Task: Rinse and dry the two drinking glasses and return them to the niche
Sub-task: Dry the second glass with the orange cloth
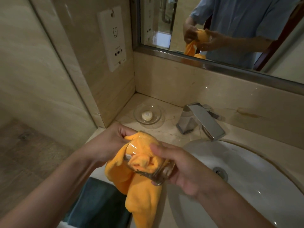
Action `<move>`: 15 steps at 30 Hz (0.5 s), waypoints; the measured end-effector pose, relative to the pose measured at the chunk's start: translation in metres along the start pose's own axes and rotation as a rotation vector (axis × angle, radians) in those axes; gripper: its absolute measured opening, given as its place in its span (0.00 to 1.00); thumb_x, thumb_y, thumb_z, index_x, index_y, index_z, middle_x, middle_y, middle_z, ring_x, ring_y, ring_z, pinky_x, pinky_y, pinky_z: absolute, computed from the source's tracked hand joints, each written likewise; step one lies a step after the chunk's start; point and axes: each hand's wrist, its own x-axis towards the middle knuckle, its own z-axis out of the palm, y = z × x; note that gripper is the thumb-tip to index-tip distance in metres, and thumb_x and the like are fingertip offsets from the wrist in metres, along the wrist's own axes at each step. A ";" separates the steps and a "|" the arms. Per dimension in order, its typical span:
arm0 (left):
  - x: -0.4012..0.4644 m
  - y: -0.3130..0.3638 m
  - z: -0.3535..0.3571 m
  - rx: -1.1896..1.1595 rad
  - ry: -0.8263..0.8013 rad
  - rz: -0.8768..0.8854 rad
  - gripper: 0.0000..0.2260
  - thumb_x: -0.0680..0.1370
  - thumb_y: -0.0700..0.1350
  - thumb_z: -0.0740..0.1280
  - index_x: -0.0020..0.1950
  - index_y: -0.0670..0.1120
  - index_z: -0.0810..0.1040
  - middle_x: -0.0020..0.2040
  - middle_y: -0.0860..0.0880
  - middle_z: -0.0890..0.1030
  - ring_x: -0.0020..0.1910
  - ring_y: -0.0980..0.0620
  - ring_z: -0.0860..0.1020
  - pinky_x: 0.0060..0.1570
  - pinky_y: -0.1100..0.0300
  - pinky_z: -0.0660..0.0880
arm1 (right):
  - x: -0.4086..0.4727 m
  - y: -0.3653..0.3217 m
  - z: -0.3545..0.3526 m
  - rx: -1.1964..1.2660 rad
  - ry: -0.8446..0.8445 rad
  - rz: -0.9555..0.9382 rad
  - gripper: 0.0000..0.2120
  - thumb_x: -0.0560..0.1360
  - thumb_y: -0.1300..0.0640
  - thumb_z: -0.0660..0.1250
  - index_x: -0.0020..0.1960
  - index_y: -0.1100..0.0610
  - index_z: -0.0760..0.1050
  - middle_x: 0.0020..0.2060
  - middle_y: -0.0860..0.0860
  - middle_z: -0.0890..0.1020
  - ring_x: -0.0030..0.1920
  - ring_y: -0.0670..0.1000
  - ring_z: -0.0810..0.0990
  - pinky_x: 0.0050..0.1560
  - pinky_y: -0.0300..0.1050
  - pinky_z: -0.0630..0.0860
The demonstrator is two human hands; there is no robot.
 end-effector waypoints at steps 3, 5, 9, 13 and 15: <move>0.000 0.005 0.001 0.017 -0.013 0.029 0.09 0.61 0.51 0.72 0.32 0.47 0.84 0.29 0.46 0.81 0.29 0.52 0.77 0.32 0.60 0.77 | 0.008 0.006 -0.006 0.256 -0.086 0.184 0.39 0.56 0.41 0.75 0.62 0.61 0.74 0.44 0.60 0.83 0.37 0.56 0.83 0.30 0.43 0.78; 0.000 0.008 0.001 0.030 -0.037 0.047 0.04 0.63 0.47 0.75 0.30 0.48 0.84 0.28 0.50 0.80 0.28 0.55 0.76 0.31 0.63 0.75 | 0.012 0.015 -0.006 0.403 -0.173 0.223 0.43 0.52 0.40 0.79 0.59 0.64 0.75 0.44 0.62 0.82 0.36 0.57 0.83 0.28 0.43 0.78; -0.002 0.005 0.000 0.034 -0.069 0.065 0.07 0.66 0.45 0.73 0.27 0.52 0.82 0.26 0.54 0.78 0.27 0.59 0.75 0.29 0.66 0.72 | 0.017 0.035 -0.001 0.573 -0.231 0.214 0.43 0.45 0.43 0.83 0.53 0.65 0.80 0.42 0.63 0.83 0.36 0.59 0.83 0.28 0.43 0.78; -0.002 -0.008 -0.003 -0.076 -0.083 0.075 0.07 0.64 0.50 0.74 0.27 0.50 0.82 0.25 0.55 0.77 0.25 0.58 0.73 0.28 0.65 0.71 | 0.023 0.057 0.006 0.675 -0.195 0.162 0.52 0.44 0.42 0.83 0.61 0.64 0.71 0.42 0.63 0.83 0.37 0.58 0.83 0.28 0.43 0.78; -0.004 -0.013 -0.005 -0.100 -0.098 0.102 0.11 0.63 0.54 0.76 0.28 0.48 0.81 0.25 0.52 0.76 0.24 0.57 0.72 0.27 0.64 0.70 | 0.025 0.064 0.010 0.736 -0.217 0.138 0.52 0.43 0.43 0.83 0.61 0.65 0.71 0.42 0.64 0.83 0.36 0.59 0.83 0.27 0.43 0.78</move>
